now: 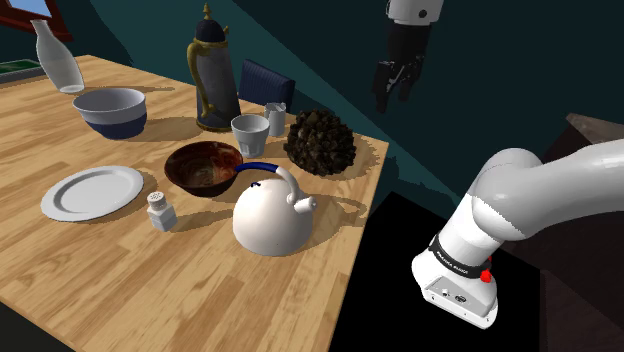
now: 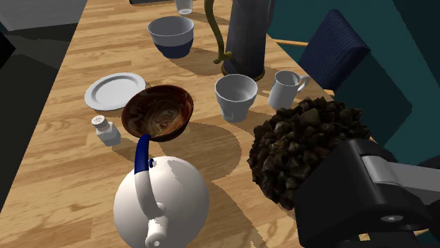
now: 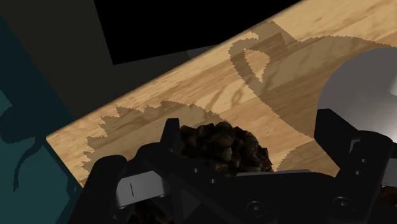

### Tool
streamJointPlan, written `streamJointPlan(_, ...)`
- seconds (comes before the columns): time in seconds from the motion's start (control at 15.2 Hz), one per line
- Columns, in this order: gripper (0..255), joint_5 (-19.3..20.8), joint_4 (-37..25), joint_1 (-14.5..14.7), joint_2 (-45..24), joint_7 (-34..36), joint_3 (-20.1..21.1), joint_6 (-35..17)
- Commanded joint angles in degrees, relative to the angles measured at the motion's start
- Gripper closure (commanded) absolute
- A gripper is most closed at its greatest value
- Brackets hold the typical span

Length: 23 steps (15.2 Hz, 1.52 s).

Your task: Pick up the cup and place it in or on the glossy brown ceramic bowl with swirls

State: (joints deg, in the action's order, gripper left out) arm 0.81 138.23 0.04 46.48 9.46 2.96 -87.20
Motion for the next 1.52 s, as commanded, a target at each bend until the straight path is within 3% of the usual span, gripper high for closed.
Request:
streamJointPlan(0.0, 0, 0.0, 0.0, 0.0, 0.0, 0.0, 0.0, 0.0)
streamJointPlan(0.73, 0, 0.4, -6.3, -0.4, -21.5, 8.6, 6.8, -17.0)
streamJointPlan(1.45, 0, 7.7, -22.3, -0.8, -45.8, 19.0, 11.4, -25.8)
